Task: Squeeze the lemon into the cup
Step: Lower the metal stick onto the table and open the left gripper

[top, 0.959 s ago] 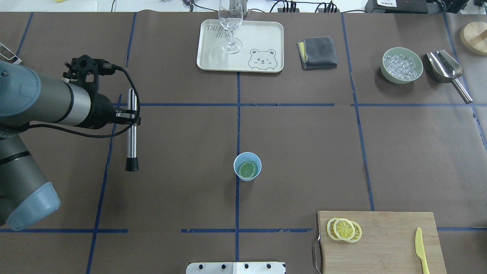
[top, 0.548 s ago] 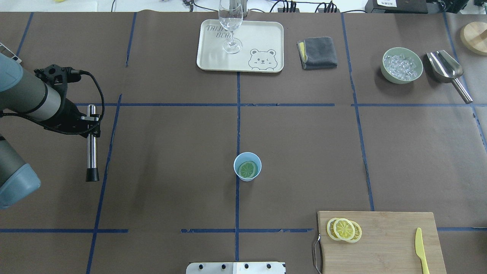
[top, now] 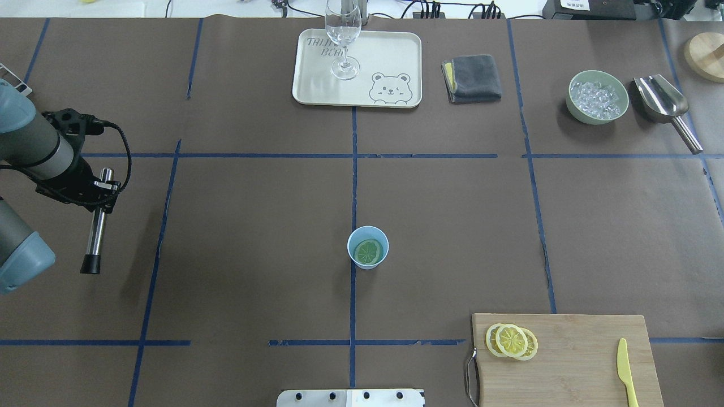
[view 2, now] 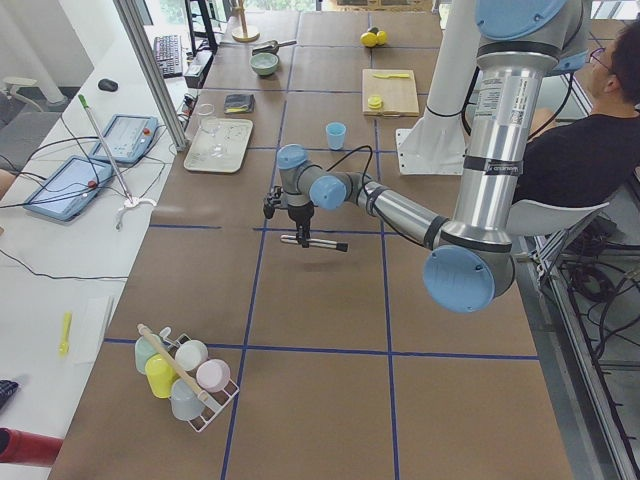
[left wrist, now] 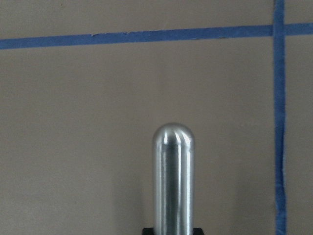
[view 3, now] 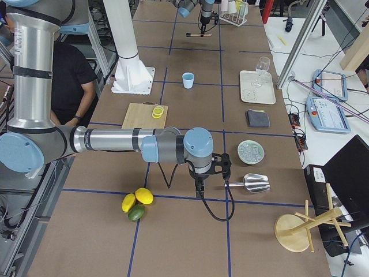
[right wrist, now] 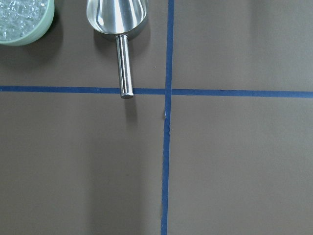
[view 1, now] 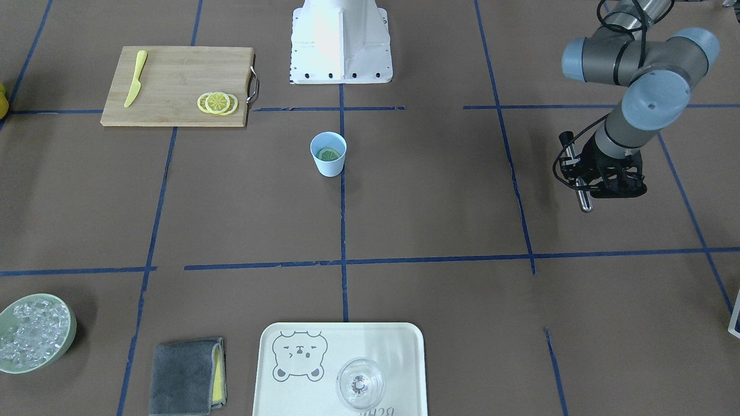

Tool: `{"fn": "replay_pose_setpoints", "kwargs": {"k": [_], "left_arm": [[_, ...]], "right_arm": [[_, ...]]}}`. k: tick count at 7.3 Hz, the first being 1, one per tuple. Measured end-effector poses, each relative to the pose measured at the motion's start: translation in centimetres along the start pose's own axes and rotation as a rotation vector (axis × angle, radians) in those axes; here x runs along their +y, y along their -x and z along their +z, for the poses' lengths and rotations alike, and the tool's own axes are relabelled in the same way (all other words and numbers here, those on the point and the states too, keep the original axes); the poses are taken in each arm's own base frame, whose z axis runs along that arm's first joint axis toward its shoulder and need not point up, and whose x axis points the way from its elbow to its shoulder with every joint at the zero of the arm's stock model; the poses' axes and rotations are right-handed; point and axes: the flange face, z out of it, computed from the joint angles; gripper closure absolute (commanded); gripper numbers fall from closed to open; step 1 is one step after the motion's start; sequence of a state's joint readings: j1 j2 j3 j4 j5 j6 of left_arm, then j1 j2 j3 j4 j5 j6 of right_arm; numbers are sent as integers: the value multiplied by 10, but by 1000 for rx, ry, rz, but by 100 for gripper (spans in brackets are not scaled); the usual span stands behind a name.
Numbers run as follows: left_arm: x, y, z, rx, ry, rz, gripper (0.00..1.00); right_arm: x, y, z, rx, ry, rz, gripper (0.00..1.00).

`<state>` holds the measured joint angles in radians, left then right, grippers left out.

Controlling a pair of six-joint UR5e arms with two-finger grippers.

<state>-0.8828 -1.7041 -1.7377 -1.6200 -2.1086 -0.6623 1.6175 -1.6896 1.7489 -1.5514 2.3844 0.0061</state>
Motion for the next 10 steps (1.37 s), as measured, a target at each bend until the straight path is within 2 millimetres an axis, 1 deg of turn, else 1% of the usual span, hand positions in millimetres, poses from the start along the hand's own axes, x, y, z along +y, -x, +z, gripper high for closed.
{"fn": "replay_pose_setpoints", "kwargs": {"k": [1, 2, 3, 4, 6, 7, 8, 9, 10], "left_arm": [[-2, 11, 14, -17, 21, 1, 100], [-4, 19, 21, -26, 33, -10, 100], [-6, 26, 23, -30, 37, -25, 9], [-9, 32, 23, -33, 38, -38, 0], [-10, 37, 23, -33, 38, -50, 0], [-12, 34, 21, -28, 33, -77, 0], [-17, 27, 13, -15, 16, -141, 0], [-26, 15, -2, 9, -15, -207, 0], [-38, 7, -20, 36, -52, -226, 0]], "right_arm": [[-1, 1, 0, 0, 0, -3, 0], [-1, 2, 0, 0, 1, -6, 0], [-1, 3, 1, 0, 1, -7, 0], [-2, 3, 1, 0, 1, -8, 0], [-2, 4, 0, 0, -2, -12, 0], [-2, 5, 0, -4, -3, -14, 0], [-2, 6, 2, -9, -1, -16, 0], [-2, 6, 5, -12, 7, -16, 0], [-1, 5, 9, -11, 15, -14, 0]]}}
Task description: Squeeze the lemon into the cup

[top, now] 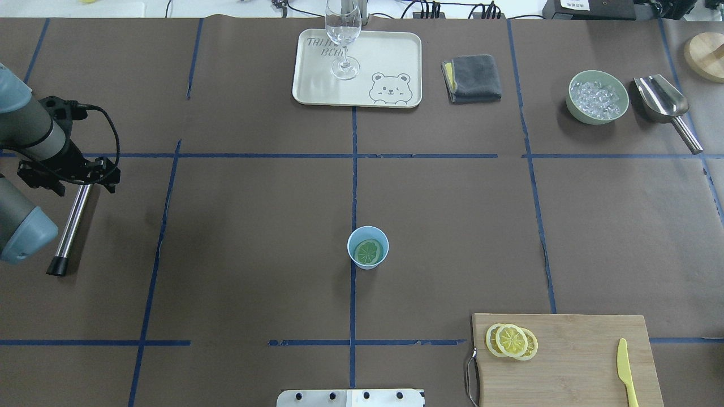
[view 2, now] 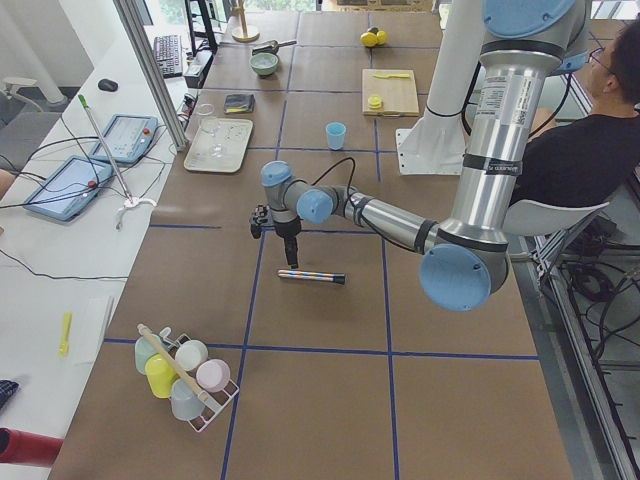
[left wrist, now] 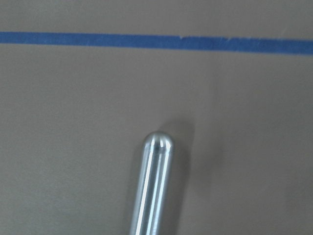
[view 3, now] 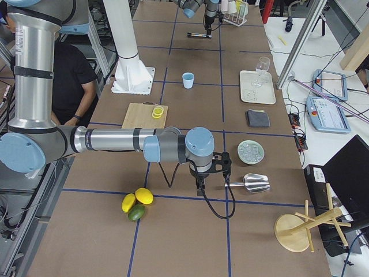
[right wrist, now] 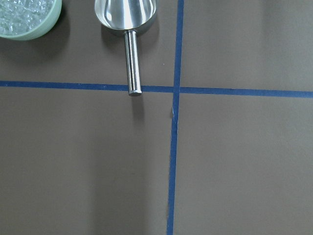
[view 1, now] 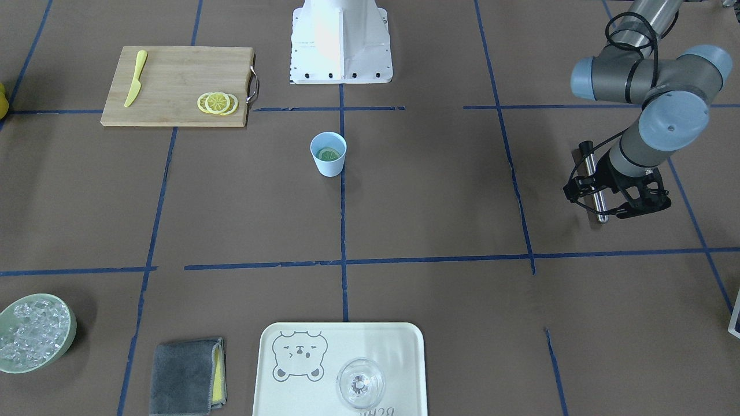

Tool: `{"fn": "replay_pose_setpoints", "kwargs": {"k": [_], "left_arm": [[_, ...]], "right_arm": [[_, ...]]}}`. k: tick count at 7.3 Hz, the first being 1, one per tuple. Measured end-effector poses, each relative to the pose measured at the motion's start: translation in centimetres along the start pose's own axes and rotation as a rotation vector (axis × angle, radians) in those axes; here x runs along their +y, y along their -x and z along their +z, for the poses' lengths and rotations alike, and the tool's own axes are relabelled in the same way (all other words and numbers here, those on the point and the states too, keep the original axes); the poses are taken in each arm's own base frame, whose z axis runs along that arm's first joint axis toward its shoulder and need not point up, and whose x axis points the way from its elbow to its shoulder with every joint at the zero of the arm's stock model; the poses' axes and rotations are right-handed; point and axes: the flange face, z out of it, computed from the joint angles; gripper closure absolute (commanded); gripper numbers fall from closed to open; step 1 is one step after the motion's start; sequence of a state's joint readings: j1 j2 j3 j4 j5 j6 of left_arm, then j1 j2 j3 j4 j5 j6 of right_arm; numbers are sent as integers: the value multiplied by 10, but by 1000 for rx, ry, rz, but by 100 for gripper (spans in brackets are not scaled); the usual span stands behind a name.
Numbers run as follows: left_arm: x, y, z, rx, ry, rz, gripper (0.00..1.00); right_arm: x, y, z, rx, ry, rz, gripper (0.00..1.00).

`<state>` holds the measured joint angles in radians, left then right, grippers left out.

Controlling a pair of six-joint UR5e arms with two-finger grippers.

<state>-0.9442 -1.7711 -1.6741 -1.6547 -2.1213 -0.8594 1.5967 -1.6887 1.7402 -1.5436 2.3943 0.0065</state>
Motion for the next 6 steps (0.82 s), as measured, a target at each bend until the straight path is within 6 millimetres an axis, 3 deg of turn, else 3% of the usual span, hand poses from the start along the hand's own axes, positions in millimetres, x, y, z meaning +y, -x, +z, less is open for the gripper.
{"fn": "replay_pose_setpoints", "kwargs": {"k": [1, 2, 4, 6], "left_arm": [[-15, 2, -23, 29, -45, 43, 0], [-32, 20, -48, 47, -88, 129, 0], [-62, 82, -95, 72, -148, 275, 0], [-68, 161, -116, 70, -174, 366, 0]], "right_arm": [[1, -3, 4, -1, 8, 6, 0], [1, -4, 5, -1, 13, 14, 0], [-10, 1, 3, -19, 6, 68, 0], [-19, 9, -2, -56, -3, 92, 0]]}}
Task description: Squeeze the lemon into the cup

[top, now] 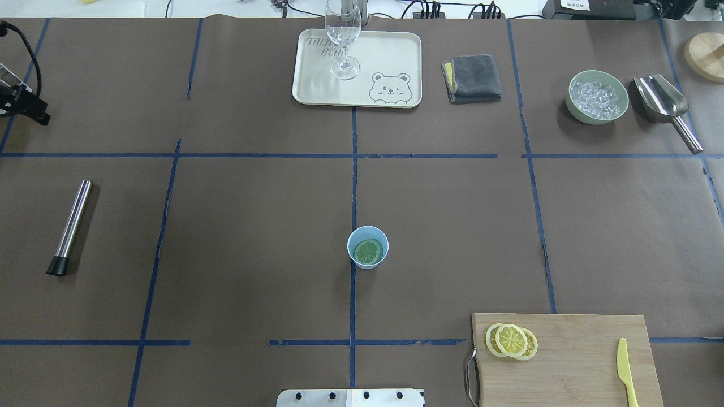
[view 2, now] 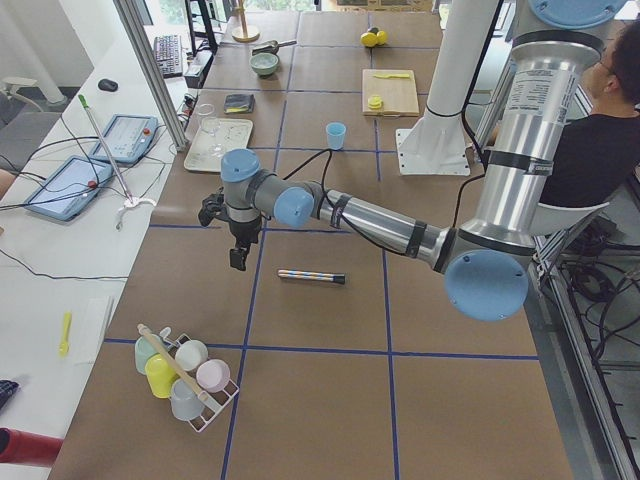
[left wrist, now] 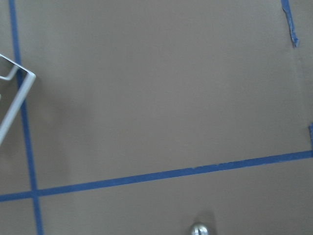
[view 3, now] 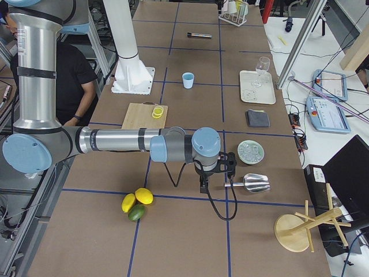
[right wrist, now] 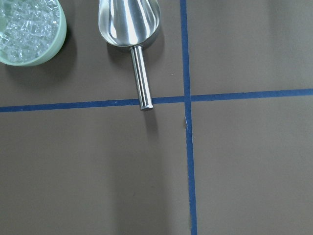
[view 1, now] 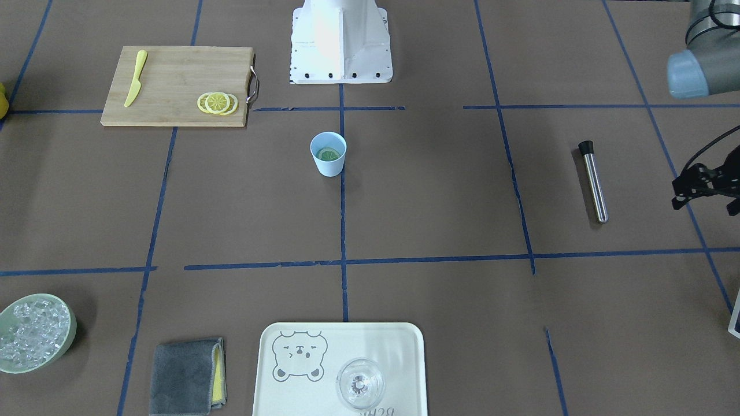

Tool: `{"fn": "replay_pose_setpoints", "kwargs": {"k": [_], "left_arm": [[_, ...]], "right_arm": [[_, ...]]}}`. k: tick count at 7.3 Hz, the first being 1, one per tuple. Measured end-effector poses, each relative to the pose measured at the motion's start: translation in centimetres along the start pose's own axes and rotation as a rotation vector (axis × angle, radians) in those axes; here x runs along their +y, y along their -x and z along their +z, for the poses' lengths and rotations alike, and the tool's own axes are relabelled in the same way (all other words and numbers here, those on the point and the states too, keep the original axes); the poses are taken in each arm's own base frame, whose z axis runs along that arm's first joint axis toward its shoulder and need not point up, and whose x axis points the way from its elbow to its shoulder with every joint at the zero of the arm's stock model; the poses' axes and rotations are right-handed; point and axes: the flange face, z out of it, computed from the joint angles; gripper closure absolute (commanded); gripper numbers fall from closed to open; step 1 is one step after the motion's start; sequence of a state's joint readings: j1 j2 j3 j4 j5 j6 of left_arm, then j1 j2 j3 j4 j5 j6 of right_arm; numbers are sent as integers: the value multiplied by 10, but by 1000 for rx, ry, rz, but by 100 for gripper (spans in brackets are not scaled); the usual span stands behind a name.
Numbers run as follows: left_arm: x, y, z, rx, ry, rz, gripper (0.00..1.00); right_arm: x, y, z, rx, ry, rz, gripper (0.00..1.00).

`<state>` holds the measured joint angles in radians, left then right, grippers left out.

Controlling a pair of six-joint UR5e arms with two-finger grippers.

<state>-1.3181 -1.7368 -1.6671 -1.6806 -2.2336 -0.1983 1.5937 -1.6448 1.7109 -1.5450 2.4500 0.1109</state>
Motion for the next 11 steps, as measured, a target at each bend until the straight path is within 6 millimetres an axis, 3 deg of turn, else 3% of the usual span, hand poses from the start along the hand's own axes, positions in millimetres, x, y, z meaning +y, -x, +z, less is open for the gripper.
{"fn": "replay_pose_setpoints", "kwargs": {"k": [2, 4, 7, 11], "left_arm": [[33, 71, -16, 15, -3, 18, 0], [60, 117, -35, 5, -7, -18, 0], [78, 141, -35, 5, 32, -83, 0], [83, 147, -27, 8, 52, -110, 0]], "right_arm": [[0, 2, -1, -18, -2, 4, 0], [2, 2, -1, -21, -3, 4, 0], [0, 5, -4, -12, -11, -5, 0], [3, 2, -3, -12, -8, 3, 0]]}}
